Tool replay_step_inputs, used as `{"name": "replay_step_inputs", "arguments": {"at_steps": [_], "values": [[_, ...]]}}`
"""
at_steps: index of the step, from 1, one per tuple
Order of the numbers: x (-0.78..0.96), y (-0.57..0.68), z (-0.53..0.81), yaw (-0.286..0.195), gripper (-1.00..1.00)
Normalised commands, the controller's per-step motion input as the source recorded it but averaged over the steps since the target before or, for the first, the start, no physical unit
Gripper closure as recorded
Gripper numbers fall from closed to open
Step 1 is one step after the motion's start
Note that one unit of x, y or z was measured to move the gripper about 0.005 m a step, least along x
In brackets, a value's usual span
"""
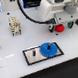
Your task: Insert the blue gear onto the right peg, followed by the red gear
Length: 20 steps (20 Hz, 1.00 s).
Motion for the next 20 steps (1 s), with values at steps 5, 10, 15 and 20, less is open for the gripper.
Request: {"name": "replay_step_inputs", "arguments": {"at_steps": [5,10,15,20], "values": [[-0.22,-0.01,-0.08,0.0,1.0],[-0.08,0.02,0.13,0.0,1.0],[0.06,-0.07,0.54,0.0,1.0],[0.32,-0.24,0.61,0.0,1.0]]}}
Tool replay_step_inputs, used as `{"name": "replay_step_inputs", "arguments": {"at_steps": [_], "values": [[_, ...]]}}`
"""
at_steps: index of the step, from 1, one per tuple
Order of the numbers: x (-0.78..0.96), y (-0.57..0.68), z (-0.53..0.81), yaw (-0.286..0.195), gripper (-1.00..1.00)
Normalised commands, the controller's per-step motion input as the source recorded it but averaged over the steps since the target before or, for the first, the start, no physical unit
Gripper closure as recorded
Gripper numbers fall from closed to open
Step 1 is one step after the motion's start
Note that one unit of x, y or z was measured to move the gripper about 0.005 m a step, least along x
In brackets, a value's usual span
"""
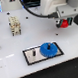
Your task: Insert the blue gear onto the right peg, followed by the red gear
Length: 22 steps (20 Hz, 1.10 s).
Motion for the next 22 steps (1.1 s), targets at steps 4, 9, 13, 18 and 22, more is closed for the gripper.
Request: {"name": "replay_step_inputs", "arguments": {"at_steps": [4,9,13,18,22], "values": [[0.5,-0.41,0.52,0.0,1.0],[0.54,-0.37,0.47,0.0,1.0],[0.61,-0.36,0.41,0.0,1.0],[0.68,-0.32,0.34,0.0,1.0],[0.75,-0.3,0.17,0.0,1.0]]}}
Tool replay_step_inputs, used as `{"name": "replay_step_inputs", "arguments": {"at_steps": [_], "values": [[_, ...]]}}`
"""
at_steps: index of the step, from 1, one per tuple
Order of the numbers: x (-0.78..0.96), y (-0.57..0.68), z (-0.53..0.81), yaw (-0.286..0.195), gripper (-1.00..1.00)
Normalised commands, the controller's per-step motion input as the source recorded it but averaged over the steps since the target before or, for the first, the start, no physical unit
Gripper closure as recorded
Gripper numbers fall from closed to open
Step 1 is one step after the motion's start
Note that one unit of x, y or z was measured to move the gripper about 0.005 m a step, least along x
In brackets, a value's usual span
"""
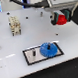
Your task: Insert the blue gear onto the right peg, followed by the red gear
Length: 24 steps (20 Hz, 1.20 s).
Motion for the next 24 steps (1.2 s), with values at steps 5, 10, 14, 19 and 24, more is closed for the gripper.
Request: {"name": "replay_step_inputs", "arguments": {"at_steps": [5,10,14,19,24], "values": [[0.77,-0.31,0.11,0.0,1.0],[0.75,-0.28,0.05,0.0,1.0],[0.59,-0.25,0.0,0.0,1.0],[0.28,-0.18,-0.07,0.0,1.0],[0.06,-0.1,-0.09,0.0,1.0]]}}
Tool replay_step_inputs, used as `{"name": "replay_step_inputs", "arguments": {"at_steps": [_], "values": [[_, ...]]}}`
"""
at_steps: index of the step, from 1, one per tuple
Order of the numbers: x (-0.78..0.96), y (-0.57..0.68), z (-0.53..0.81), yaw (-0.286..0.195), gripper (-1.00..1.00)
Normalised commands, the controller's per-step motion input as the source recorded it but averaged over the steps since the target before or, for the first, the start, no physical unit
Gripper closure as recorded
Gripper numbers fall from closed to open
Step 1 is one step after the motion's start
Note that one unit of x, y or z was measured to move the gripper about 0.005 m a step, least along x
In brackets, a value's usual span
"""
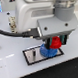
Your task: Insert the blue gear onto the right peg, followed by the red gear
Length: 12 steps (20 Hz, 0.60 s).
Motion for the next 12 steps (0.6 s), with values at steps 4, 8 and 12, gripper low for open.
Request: {"name": "replay_step_inputs", "arguments": {"at_steps": [4,8,12], "values": [[0.03,-0.04,-0.04,0.0,1.0],[0.01,0.0,0.0,0.0,1.0],[0.06,0.0,0.05,0.0,1.0]]}}
